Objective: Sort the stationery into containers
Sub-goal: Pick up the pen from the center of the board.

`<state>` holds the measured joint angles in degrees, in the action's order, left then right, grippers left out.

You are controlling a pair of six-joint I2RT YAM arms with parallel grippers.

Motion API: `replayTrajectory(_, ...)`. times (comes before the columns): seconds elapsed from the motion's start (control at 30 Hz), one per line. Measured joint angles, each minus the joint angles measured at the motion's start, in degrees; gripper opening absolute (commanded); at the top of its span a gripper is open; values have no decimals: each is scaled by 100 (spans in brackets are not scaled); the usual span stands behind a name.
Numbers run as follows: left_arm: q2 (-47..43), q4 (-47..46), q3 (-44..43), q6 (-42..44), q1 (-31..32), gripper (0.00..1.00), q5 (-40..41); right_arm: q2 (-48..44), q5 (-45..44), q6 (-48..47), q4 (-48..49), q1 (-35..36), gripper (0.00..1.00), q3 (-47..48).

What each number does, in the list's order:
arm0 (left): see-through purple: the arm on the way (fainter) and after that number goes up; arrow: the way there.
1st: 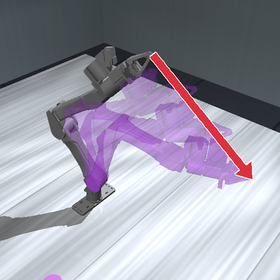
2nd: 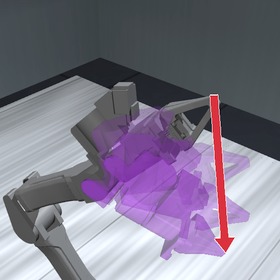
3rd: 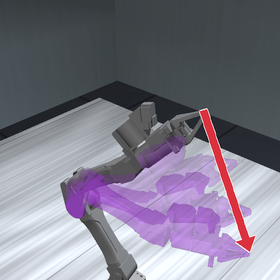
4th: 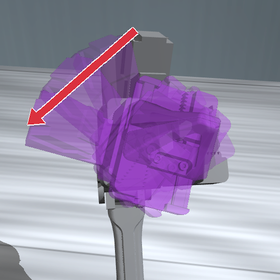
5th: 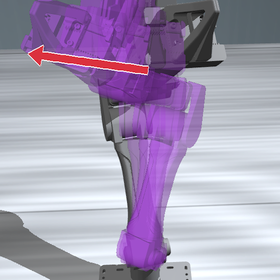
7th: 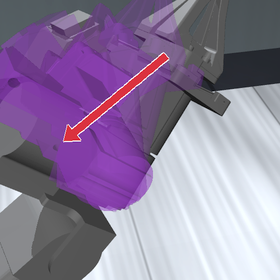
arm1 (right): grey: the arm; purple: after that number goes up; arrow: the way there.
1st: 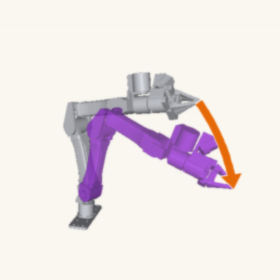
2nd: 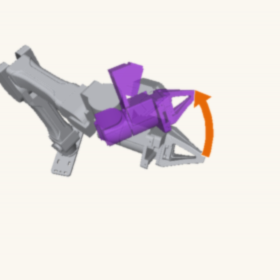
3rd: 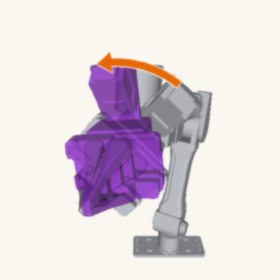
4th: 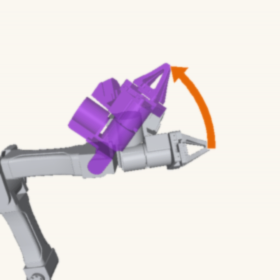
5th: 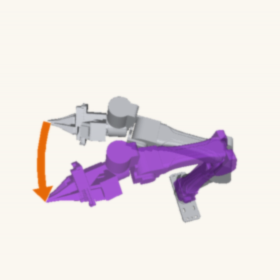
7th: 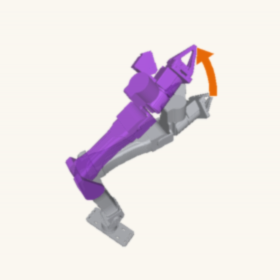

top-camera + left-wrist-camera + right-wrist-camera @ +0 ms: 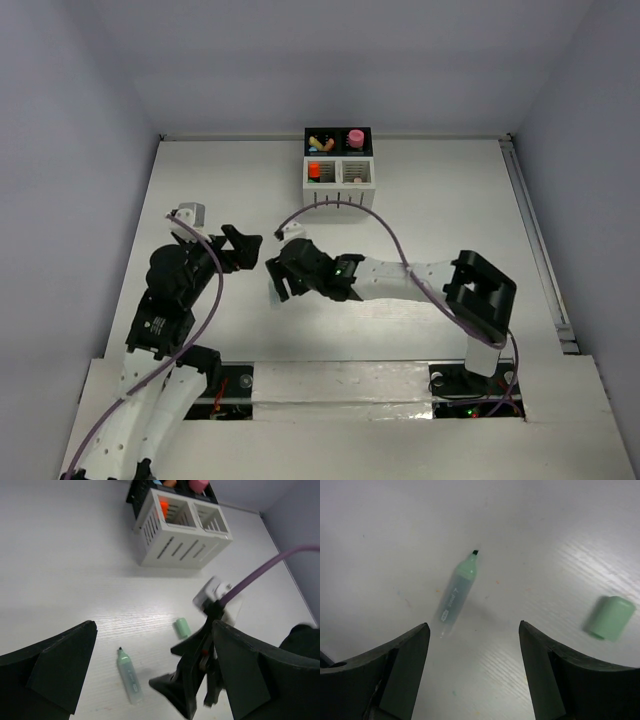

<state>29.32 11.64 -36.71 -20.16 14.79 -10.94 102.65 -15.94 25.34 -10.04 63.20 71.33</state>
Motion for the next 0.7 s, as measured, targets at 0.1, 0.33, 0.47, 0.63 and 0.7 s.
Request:
replayTrajectory(0.1,-264,168,-107,-50,-17,99,551,496,9,127,-35,260,77,275)
replayTrajectory(0.33,-638,271,-378,-173,-26,99,1364,1440,-33,380,-273,286,74,866)
replayTrajectory(0.47,-629,319,-378,-184,-26,99,1495,1681,-125,450,-354,297,70,1187)
replayTrajectory(0.63,-647,337,-378,-201,-26,99,1569,1886,-306,514,-570,356,66,1508)
replayTrajectory(0.7,-675,361,-378,-203,-24,99,1578,1963,-398,529,-675,380,66,1641)
